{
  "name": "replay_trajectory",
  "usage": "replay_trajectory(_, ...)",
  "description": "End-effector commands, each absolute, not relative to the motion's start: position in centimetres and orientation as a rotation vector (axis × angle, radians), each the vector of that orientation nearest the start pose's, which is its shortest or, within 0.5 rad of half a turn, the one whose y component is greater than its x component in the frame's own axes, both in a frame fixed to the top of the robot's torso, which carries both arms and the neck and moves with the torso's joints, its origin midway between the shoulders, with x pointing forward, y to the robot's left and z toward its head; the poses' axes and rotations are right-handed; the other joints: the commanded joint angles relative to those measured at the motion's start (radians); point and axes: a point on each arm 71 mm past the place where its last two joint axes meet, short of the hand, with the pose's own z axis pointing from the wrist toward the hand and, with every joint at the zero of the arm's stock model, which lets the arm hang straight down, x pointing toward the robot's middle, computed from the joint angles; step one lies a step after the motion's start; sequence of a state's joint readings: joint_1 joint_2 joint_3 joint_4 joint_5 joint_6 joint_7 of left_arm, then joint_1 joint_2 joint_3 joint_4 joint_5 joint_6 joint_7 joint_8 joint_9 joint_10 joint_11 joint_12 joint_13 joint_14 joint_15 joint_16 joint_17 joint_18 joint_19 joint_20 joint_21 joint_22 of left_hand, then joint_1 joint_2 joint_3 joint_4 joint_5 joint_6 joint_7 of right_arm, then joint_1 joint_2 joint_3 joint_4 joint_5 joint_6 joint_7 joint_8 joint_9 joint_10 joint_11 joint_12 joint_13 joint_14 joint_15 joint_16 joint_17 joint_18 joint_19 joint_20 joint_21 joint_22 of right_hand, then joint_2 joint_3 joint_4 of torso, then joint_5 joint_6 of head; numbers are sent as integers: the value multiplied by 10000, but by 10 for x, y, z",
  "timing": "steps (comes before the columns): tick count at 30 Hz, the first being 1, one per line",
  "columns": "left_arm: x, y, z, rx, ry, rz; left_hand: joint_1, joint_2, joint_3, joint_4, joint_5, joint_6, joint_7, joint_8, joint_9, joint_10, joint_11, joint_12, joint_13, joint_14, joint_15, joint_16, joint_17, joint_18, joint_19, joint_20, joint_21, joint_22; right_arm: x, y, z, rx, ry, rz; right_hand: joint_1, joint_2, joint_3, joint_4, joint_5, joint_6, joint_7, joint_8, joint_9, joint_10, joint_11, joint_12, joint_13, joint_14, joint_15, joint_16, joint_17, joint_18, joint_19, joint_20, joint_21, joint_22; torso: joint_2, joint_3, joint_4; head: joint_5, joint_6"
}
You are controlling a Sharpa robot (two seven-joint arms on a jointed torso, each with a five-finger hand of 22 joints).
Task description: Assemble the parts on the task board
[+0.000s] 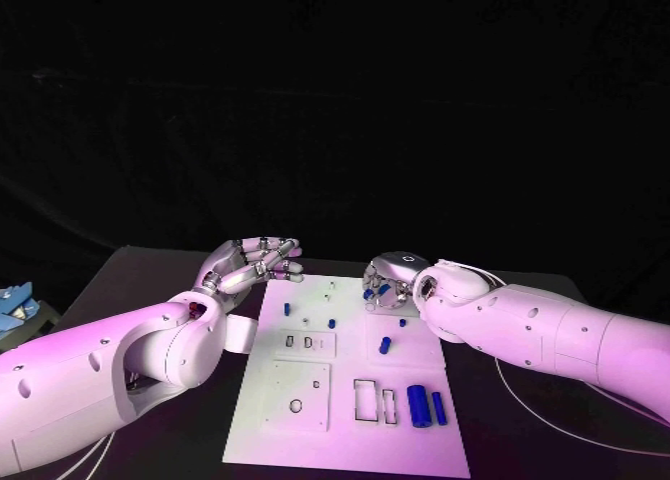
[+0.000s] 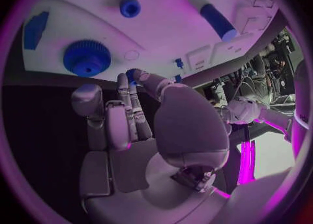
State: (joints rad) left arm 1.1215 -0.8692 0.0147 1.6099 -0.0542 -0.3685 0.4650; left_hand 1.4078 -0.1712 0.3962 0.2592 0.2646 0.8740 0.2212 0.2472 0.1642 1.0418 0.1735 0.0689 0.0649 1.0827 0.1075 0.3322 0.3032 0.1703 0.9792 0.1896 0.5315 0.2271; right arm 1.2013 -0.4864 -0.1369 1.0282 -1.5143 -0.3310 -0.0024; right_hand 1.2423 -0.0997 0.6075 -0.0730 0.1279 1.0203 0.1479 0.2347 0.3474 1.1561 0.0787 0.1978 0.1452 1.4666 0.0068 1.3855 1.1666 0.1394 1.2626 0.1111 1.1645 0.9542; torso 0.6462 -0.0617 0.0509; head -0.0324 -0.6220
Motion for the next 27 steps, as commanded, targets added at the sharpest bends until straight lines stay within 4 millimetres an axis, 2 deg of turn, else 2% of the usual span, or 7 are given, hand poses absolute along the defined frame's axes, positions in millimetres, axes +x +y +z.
replay_trajectory(1, 467, 197, -181, -10716, 13610, -16115, -48, 88, 55, -15, -52, -64, 156, -55, -16, -67, 0, -65, -5, -88, 10, -47, 8, 77, -41, 47, 33, 15, 552, -150, -230, -2599, 15887, 5392, 24, 93, 3, 11, 45, 42, -23, 34, 203, 51, -5, 43, 7, 336, -72, 76, 17, -184, 27, -61, 42, 23, 26, -10, 26, 1, 21)
replay_trajectory(10, 467, 196, -181, -10716, 13619, -16125, -48, 88, 55, -15, -52, -64, 156, -55, -16, -67, 0, -65, -5, -88, 10, -47, 8, 77, -41, 47, 33, 15, 561, -139, -227, -2365, 15428, 5334, 13, 62, -6, 3, 54, 16, -18, 38, 226, 14, 1, 22, 1, 338, -73, 88, 29, -181, 10, -67, 30, 7, 89, -61, 100, -103, 40)
replay_trajectory(21, 466, 194, -179, -10679, 13624, -16217, -48, 88, 55, -15, -52, -64, 156, -55, -16, -67, 0, -65, -5, -88, 10, -47, 8, 77, -41, 47, 33, 15, 564, -122, -229, -2446, 15445, 5528, -13, 47, -15, 15, 34, -23, -4, 33, 245, -15, 14, 6, -2, 339, -66, 97, 31, -184, 7, -68, 35, 18, 197, -138, 164, -110, 55)
replay_trajectory(27, 466, 193, -178, -10657, 13609, -16240, -48, 88, 55, -15, -52, -64, 156, -55, -16, -67, 0, -65, -5, -88, 10, -47, 8, 77, -41, 47, 33, 15, 562, -117, -232, -2456, 15472, 5597, -16, 46, -16, 16, 28, -29, -4, 32, 249, -19, 15, 4, -3, 348, -65, 121, 82, -188, 15, -67, 48, 39, 259, -159, 189, -80, 72)
